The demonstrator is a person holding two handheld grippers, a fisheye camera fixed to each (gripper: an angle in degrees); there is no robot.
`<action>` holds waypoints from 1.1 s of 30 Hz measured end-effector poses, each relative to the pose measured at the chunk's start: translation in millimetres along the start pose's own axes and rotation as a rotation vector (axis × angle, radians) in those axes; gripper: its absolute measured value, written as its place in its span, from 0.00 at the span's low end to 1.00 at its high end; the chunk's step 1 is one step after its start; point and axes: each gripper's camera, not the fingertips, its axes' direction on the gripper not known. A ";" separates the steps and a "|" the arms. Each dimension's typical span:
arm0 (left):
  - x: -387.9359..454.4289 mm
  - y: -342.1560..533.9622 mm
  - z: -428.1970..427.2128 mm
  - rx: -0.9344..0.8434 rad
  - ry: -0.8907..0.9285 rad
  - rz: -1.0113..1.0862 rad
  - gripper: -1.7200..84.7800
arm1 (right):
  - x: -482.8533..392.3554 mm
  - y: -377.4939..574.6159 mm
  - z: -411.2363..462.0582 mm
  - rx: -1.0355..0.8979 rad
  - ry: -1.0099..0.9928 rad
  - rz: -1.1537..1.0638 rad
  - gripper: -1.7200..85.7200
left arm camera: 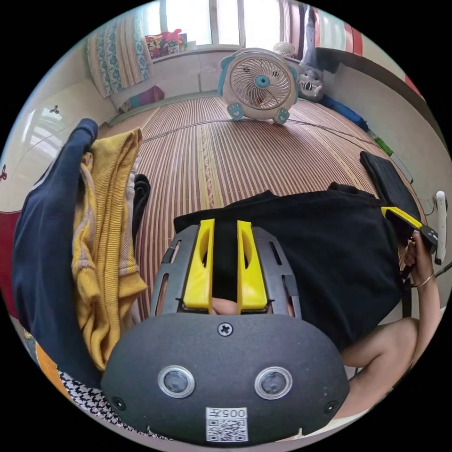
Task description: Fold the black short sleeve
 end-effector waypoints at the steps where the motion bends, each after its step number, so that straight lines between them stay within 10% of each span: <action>1: 4.1 4.4 -8.0 0.012 -0.009 0.015 0.12 | 8.5 5.9 -9.4 0.019 -0.011 0.017 0.09; 24: 285.1 98.9 -101.2 0.089 0.456 0.780 0.14 | 114.0 183.7 -84.1 0.122 -0.287 0.015 0.09; 33: 332.3 109.1 -82.1 0.005 0.354 0.885 0.13 | 134.5 220.0 -68.3 0.021 -0.368 -0.037 0.12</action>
